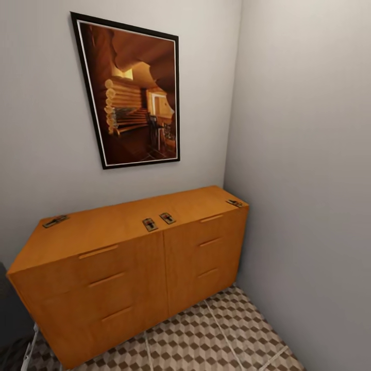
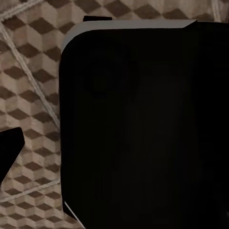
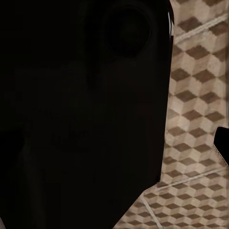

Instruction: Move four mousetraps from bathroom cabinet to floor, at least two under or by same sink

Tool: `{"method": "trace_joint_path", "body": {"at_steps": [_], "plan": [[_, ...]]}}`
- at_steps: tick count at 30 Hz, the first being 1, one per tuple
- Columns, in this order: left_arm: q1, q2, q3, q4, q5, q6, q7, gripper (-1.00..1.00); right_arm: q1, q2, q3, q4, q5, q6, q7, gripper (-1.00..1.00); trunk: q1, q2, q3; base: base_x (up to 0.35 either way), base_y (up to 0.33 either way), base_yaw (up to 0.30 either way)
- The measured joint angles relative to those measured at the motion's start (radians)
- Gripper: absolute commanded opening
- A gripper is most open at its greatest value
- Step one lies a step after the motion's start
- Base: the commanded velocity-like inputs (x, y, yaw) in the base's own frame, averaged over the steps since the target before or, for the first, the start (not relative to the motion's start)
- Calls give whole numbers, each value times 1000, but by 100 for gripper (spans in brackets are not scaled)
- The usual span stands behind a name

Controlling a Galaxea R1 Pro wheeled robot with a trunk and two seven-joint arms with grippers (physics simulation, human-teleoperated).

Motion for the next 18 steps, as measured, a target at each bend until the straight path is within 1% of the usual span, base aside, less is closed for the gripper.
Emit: {"method": "trace_joint_path", "body": {"at_steps": [3,7,18], "plan": [[0,0,0,0,2,-1,0,100,0,0,0,0,0,0,0,100,0,0,0,251,0,0],[0,0,0,0,3,-2,0,100,0,0,0,0,0,0,0,100,0,0,0,133,0,0],[0,1,-2,0,4,-3,0,100,0,0,1,0,0,-2,0,100,1,0,0,37,0,0]]}}
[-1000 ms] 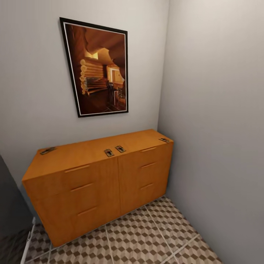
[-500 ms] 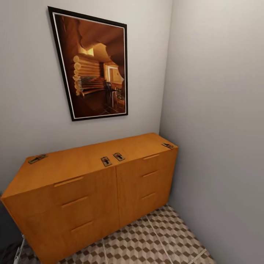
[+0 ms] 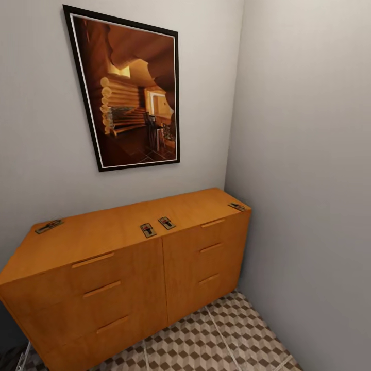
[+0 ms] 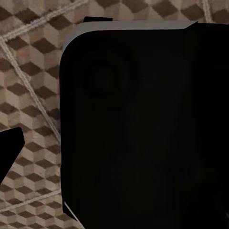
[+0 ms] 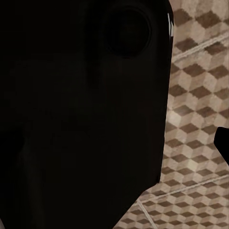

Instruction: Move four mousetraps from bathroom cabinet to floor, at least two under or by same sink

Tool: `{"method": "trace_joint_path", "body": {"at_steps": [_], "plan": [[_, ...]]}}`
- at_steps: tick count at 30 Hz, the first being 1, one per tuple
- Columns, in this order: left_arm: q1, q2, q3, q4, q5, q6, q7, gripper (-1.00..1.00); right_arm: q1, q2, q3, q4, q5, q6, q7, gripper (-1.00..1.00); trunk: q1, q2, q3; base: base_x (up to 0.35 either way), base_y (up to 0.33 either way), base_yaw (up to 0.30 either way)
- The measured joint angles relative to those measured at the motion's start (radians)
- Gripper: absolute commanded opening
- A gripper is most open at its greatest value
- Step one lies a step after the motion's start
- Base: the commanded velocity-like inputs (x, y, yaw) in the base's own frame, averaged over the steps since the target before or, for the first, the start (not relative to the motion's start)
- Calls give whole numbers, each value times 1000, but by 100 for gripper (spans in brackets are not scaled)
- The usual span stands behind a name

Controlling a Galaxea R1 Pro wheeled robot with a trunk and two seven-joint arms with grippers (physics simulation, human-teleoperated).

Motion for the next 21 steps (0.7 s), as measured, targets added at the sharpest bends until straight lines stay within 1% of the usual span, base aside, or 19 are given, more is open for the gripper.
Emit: {"method": "trace_joint_path", "body": {"at_steps": [21], "plan": [[0,0,0,0,-1,-1,0,100,0,1,0,0,1,-3,0,100,0,0,0,2,0,0]]}}
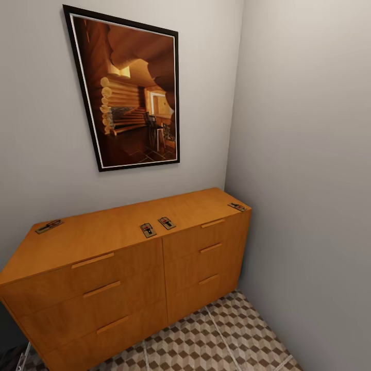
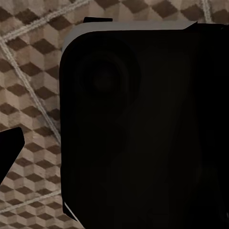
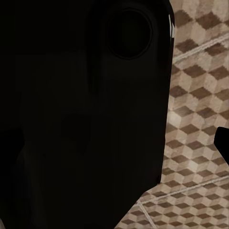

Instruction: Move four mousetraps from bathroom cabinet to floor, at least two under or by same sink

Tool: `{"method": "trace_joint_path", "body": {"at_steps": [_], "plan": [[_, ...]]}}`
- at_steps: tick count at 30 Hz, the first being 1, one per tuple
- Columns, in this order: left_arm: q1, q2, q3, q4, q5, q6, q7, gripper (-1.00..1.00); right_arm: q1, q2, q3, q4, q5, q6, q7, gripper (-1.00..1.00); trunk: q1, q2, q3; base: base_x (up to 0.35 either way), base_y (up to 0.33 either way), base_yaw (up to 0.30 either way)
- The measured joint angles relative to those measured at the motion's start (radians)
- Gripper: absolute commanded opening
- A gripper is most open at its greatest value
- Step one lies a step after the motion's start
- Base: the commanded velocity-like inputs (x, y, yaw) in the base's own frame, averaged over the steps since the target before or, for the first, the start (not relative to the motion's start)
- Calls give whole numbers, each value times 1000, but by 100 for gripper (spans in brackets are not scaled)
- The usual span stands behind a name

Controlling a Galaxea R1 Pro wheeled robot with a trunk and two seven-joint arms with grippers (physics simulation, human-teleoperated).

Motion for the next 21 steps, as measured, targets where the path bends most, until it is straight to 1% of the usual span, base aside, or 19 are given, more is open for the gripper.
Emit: {"method": "trace_joint_path", "body": {"at_steps": [21], "plan": [[0,-1,1,0,0,0,0,100,0,-1,0,0,-1,-2,-2,100,0,0,0,0,0,0]]}}
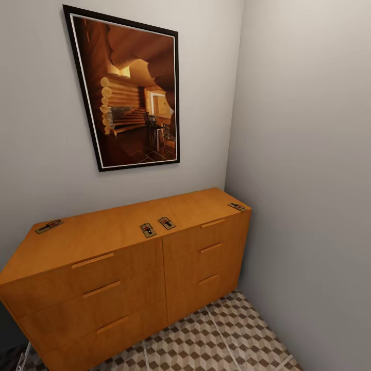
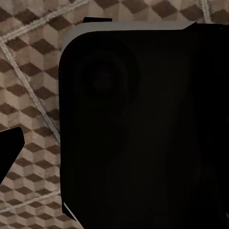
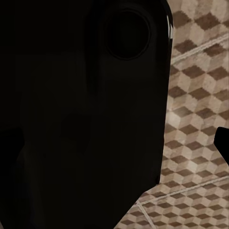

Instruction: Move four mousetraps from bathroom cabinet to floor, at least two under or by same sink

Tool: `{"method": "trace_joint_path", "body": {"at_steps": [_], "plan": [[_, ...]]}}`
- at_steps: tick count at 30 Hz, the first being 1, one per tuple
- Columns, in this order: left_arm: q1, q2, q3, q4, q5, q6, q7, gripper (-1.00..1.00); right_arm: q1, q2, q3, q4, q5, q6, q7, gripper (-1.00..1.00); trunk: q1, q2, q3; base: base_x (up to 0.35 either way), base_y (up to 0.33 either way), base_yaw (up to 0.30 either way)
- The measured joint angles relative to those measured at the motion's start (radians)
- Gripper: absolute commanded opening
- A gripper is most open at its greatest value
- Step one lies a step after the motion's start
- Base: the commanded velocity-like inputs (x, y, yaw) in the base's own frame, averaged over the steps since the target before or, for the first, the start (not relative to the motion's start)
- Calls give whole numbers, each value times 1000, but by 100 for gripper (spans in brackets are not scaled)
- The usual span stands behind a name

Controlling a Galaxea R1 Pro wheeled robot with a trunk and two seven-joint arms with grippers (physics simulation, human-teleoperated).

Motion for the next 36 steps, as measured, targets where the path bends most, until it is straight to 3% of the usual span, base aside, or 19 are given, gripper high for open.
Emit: {"method": "trace_joint_path", "body": {"at_steps": [9,18,23,36], "plan": [[0,2,-6,-13,-1,1,-9,100,0,-5,4,-1,4,-8,-1,100,0,0,0,0,0,0],[0,10,-10,-155,-6,10,-70,100,0,-17,2,-79,3,-4,3,100,0,0,0,0,0,0],[0,11,-10,-256,-8,14,-88,100,0,-31,0,-184,1,28,5,100,0,0,0,0,0,0],[0,16,-6,-478,-8,47,-91,100,0,-68,-2,-472,1,211,4,100,0,0,0,0,0,0]]}}
